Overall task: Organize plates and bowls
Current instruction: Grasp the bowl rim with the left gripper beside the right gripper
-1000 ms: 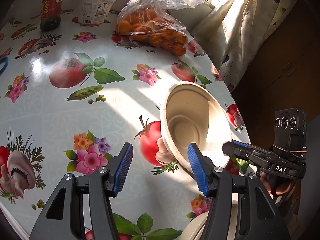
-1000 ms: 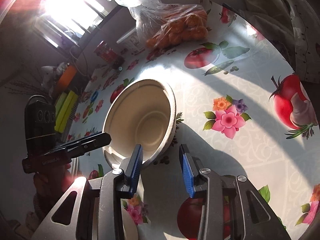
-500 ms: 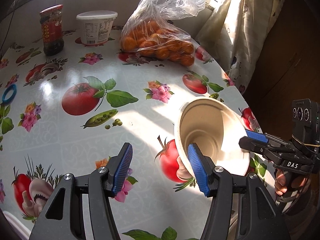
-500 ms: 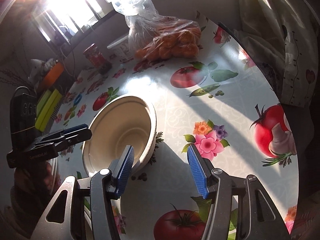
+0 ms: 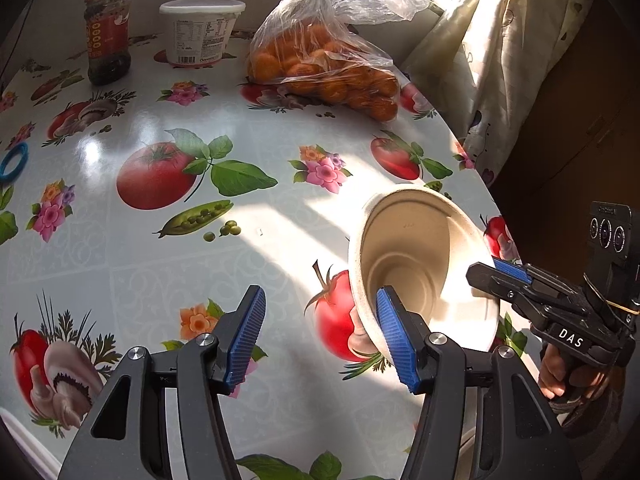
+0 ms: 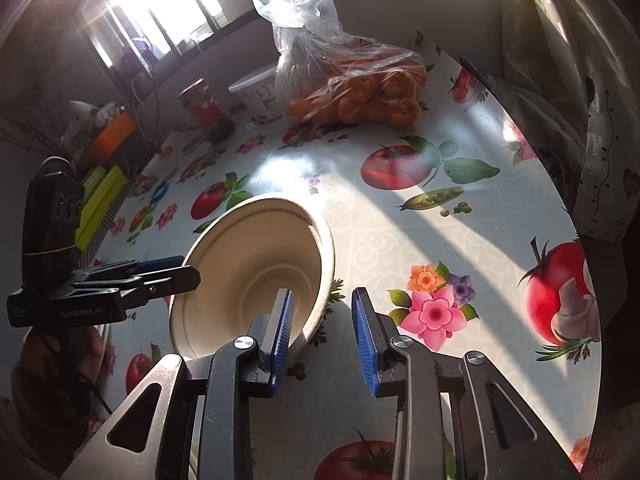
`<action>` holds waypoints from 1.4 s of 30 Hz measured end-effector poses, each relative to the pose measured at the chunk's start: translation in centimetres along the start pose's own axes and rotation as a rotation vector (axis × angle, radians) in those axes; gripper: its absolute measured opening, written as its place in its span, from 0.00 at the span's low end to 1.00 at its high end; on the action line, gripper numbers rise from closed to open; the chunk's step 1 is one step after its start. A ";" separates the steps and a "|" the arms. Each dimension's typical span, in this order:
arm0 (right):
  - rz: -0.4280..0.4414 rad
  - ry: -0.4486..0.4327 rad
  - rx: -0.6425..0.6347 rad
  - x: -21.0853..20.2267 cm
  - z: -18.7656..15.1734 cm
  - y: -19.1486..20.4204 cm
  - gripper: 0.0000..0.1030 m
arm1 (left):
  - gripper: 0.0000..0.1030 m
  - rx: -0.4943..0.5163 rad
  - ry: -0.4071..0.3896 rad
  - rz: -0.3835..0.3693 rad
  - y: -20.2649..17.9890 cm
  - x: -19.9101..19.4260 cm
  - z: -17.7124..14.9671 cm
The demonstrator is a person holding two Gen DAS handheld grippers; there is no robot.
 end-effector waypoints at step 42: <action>0.051 0.039 0.042 0.3 -1.0 2.3 0.16 | 0.20 -0.059 -0.027 -0.107 -1.7 -0.7 -0.8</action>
Point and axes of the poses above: each gripper's, at about its wrist camera, not at the fingertips, and x roughly the way its jaws point, y to its left, z to its top, the point moved 8 cm from there along x, roughly the way its jaws point, and after that the axes turned 6 degrees about -z, right-handed, at the moved point
